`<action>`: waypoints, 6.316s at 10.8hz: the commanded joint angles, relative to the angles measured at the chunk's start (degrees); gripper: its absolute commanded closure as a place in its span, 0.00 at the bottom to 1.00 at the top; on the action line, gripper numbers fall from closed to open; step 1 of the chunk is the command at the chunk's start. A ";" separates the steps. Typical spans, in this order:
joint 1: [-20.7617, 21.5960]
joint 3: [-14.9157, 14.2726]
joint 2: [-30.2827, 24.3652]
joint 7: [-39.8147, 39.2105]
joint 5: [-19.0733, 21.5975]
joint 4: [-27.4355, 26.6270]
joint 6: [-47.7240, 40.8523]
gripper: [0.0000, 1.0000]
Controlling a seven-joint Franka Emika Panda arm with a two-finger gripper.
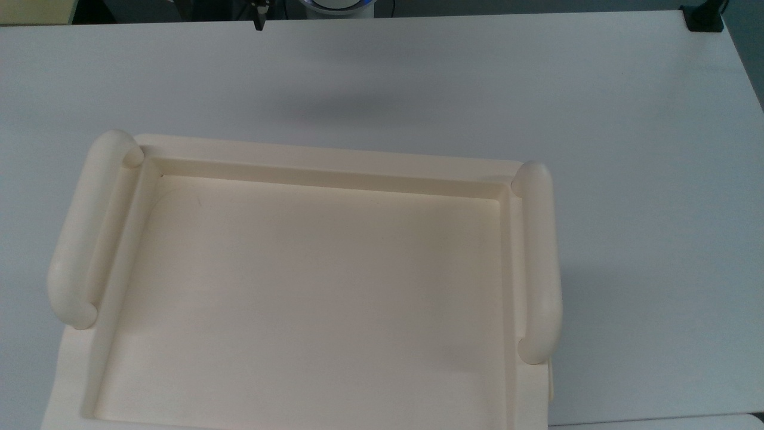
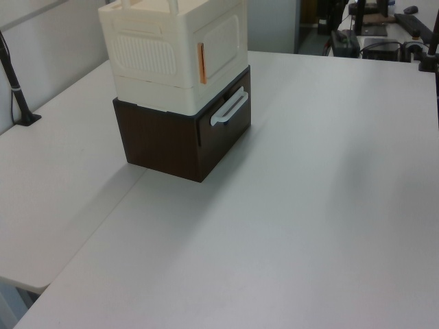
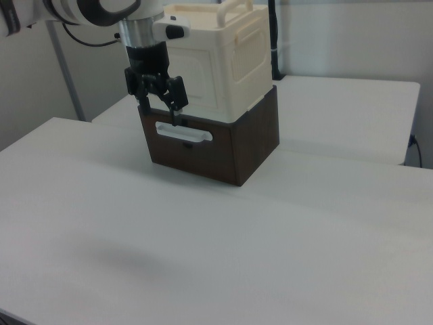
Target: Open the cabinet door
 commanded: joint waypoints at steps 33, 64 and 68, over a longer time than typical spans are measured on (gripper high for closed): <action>23.75 -0.54 15.93 33.69 -23.01 5.43 50.89 0.87; 5.03 -0.89 -0.34 1.52 -1.04 0.76 -4.66 0.00; 5.29 -0.63 0.62 0.81 0.80 1.11 -3.61 0.00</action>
